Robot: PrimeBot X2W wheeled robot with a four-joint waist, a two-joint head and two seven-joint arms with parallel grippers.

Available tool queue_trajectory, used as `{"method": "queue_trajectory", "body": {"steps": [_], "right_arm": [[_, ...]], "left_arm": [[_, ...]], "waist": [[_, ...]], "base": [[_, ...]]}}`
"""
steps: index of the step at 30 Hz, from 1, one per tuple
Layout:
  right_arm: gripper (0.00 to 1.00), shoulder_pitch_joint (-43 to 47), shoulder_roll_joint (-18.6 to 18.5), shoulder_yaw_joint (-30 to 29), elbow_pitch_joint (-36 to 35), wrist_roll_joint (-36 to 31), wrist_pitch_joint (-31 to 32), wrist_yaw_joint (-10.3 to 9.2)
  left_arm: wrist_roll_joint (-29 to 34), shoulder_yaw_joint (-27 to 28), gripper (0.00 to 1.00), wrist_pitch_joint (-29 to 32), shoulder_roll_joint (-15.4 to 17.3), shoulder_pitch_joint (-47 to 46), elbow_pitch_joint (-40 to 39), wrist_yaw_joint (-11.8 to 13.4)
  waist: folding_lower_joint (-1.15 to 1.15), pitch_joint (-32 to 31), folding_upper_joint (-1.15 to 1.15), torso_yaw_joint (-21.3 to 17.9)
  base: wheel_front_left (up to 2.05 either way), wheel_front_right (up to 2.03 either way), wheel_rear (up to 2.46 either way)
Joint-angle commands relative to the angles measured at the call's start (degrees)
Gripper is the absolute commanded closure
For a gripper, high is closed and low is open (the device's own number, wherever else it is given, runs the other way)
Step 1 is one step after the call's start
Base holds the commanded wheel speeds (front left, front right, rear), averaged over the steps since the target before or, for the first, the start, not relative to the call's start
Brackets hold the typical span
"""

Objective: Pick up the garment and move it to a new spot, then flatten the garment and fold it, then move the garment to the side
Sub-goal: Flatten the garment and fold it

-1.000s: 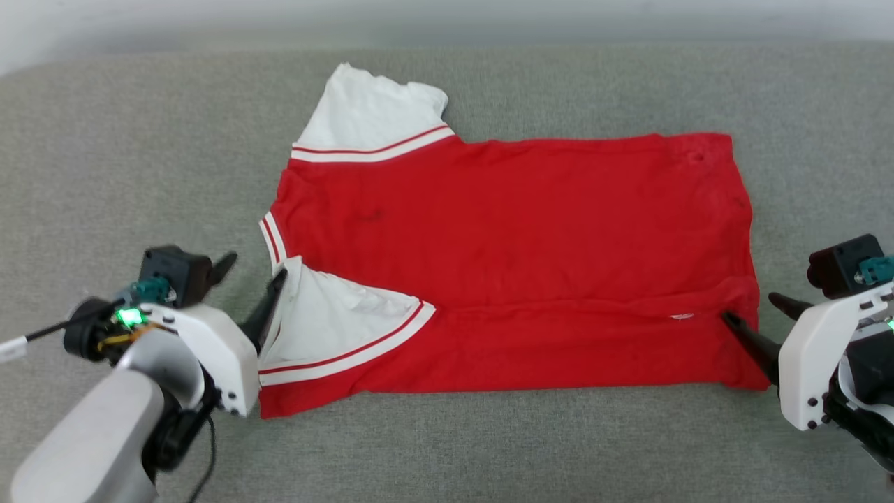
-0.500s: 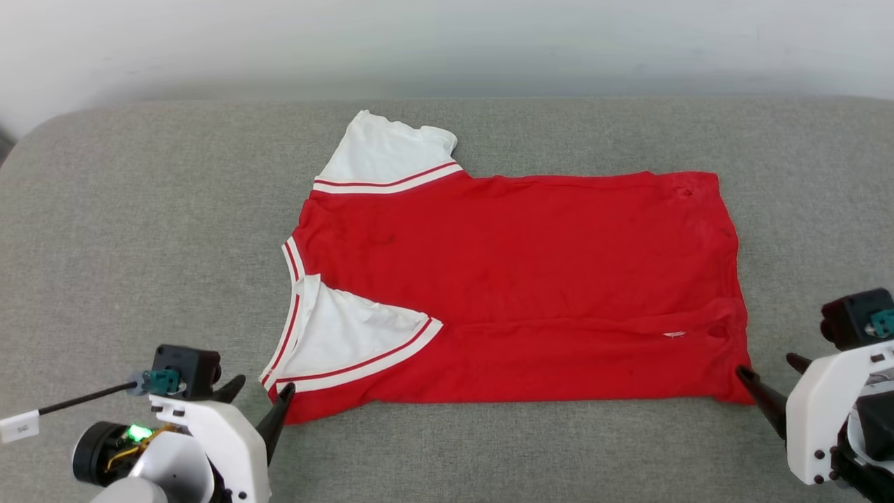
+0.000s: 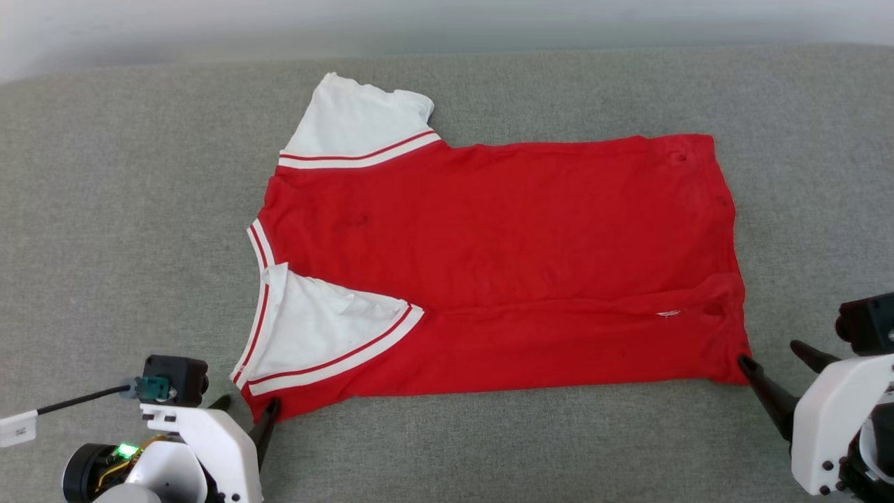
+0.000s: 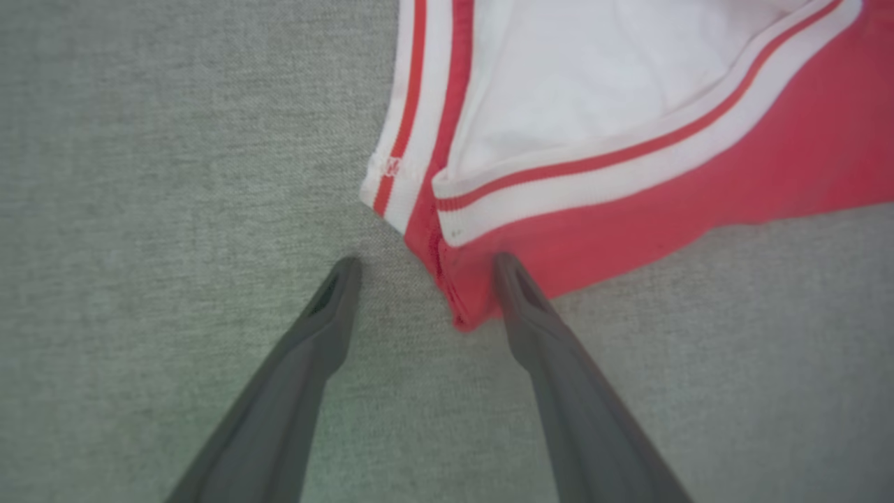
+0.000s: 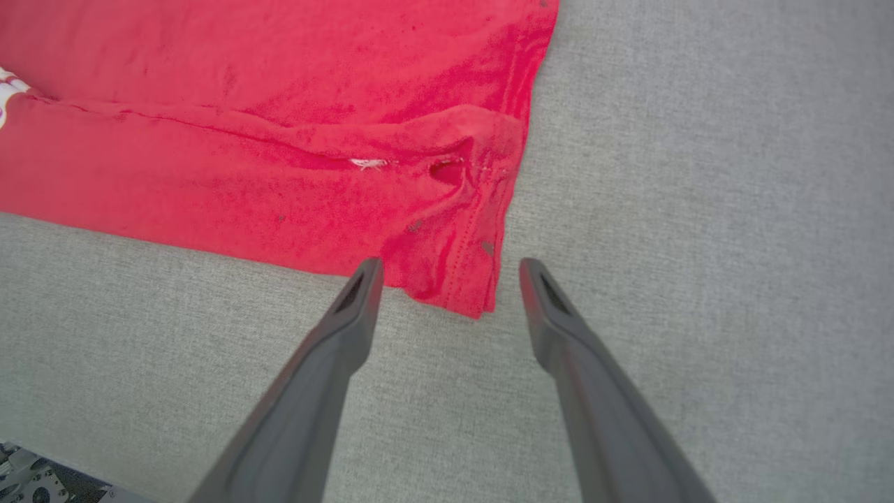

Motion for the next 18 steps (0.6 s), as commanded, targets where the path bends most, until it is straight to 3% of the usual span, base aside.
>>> {"method": "queue_trajectory", "body": {"steps": [1, 7, 9, 10, 18], "right_arm": [[0.00, 0.8, 0.5, -0.6, -0.6, -0.2, -0.1, -0.02], [0.00, 1.2, 1.0, -2.0, -2.7, 0.3, 0.4, -0.02], [0.00, 1.1, 1.0, -2.3, -3.2, 0.1, 0.5, -0.02], [0.00, 1.1, 0.9, -2.3, -3.4, -0.1, 0.7, -0.02], [0.00, 0.8, -0.8, -2.1, -1.5, -2.8, 0.7, -0.02]], "left_arm": [[-0.3, -0.2, 0.00, 0.3, -0.7, -0.5, 1.0, -0.2], [-1.2, -1.7, 0.00, 1.9, -1.6, -0.8, 3.9, -1.6], [-1.4, -2.9, 0.73, 2.7, -2.0, -0.6, 5.1, -3.0], [-1.6, -3.5, 1.00, 3.2, -2.3, -0.5, 5.6, -3.6], [-1.0, -3.6, 1.00, 0.7, -3.0, -1.8, 3.9, -5.9]], "waist": [[0.00, 0.9, 0.00, -0.3], [0.00, 2.6, 0.00, -0.8], [0.00, 3.0, 0.00, -0.9], [0.00, 3.2, 0.00, -0.9], [0.00, 0.9, 0.00, 1.0]], "base": [[0.00, 0.00, 0.00], [0.00, 0.00, 0.00], [0.00, 0.00, 0.00], [0.00, 0.00, 0.00], [0.00, 0.00, 0.00]]}}
